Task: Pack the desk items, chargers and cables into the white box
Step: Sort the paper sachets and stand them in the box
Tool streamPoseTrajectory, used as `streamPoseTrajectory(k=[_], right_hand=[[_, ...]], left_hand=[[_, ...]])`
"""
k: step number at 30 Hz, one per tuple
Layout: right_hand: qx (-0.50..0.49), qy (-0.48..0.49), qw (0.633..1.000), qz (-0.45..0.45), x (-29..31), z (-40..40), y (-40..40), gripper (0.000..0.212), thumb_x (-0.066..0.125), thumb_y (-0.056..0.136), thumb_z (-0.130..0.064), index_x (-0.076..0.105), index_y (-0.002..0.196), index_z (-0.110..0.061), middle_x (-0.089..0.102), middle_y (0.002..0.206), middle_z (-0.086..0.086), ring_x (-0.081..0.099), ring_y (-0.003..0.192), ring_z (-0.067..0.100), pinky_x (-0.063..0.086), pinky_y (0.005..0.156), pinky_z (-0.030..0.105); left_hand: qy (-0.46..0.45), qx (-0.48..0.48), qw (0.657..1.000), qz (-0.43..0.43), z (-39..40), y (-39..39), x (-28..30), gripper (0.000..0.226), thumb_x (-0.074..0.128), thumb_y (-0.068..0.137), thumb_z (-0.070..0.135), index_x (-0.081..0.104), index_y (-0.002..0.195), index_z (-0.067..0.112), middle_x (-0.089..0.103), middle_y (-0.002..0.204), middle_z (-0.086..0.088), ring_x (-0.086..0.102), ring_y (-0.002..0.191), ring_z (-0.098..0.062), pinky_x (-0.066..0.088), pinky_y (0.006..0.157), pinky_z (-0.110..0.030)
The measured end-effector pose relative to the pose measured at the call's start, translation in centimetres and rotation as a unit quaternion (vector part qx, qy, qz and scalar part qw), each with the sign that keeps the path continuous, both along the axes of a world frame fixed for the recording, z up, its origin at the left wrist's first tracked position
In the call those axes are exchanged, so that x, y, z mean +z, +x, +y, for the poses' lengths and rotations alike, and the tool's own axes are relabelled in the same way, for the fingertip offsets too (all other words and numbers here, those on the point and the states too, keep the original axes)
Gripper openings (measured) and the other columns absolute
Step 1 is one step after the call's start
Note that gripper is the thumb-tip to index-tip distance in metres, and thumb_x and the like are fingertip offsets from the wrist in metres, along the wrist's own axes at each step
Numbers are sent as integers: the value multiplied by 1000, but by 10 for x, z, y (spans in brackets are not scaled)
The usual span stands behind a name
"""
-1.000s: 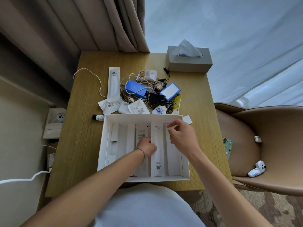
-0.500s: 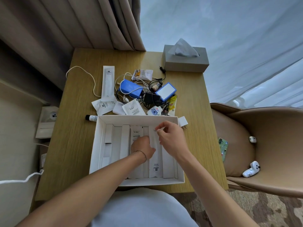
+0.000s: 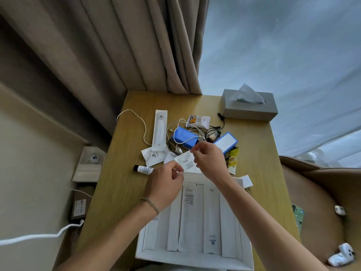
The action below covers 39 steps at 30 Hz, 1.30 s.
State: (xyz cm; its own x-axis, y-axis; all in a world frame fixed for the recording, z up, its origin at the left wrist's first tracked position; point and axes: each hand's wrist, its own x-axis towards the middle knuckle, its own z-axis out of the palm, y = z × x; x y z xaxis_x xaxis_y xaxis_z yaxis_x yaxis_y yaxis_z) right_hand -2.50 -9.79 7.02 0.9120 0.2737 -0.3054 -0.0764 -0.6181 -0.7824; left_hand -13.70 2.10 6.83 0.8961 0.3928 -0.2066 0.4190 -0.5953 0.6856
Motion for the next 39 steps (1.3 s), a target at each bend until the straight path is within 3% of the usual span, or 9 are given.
streamPoseTrajectory(k=[3,7,13,18,21,30,32,35,39], right_hand=[[26,-12,1000,-2,-4,35,21,18,56,92,-20,73,93,-17,75,82,5,71,77,27,59,78,48],[74,-65,995,-23,-15,83,47,23,52,88,-16,74,93,-13,75,85,10,70,80,30,59,75,44],[144,-151,975,-77,-46,151,82,23,52,84,-3,74,92,-5,76,91,14,70,83,36,61,72,43],[156,-228,958,-73,-81,190,102,26,60,90,-10,65,115,-9,71,110,13,69,94,34,49,66,33],[146,-269,950,-62,-100,204,107,40,63,92,-20,51,129,-11,65,119,15,67,103,36,48,71,37],[65,-277,958,-16,-127,225,110,90,81,80,-30,23,149,-21,52,124,16,64,108,38,56,82,47],[51,-257,965,-15,-129,225,111,86,81,79,-30,27,145,-19,57,126,16,64,110,38,56,85,49],[33,-243,969,-13,-129,226,111,59,77,82,-23,44,130,-15,67,122,12,68,108,36,58,86,49],[-1,-215,977,11,-121,221,113,30,73,84,-20,66,112,-9,73,111,13,70,97,32,56,72,37]], left_hand=[[17,28,999,-11,35,18,7,8,61,92,21,67,90,27,66,72,12,61,62,-4,47,52,-23],[47,36,998,7,75,38,4,8,60,93,23,64,94,29,68,78,11,61,62,-5,37,48,-17],[36,49,997,47,119,56,-18,9,62,93,20,68,99,23,71,94,6,65,81,-11,52,62,-24],[25,62,995,71,139,51,-46,7,62,93,19,67,96,24,71,91,7,63,77,-4,51,58,-21],[10,59,995,78,148,44,-58,6,62,93,19,67,95,22,70,90,7,65,82,-12,59,71,-35],[8,58,995,82,168,36,-87,10,61,88,18,66,88,27,69,85,12,66,81,-13,55,71,-33],[15,52,995,86,171,36,-92,11,60,88,20,65,90,29,69,87,13,65,82,-13,55,71,-34],[23,32,995,87,172,37,-99,11,58,88,19,65,90,27,69,89,10,64,82,-14,55,70,-35],[45,9,996,81,171,43,-104,14,58,90,18,66,99,24,68,97,4,63,92,-19,54,75,-37]])
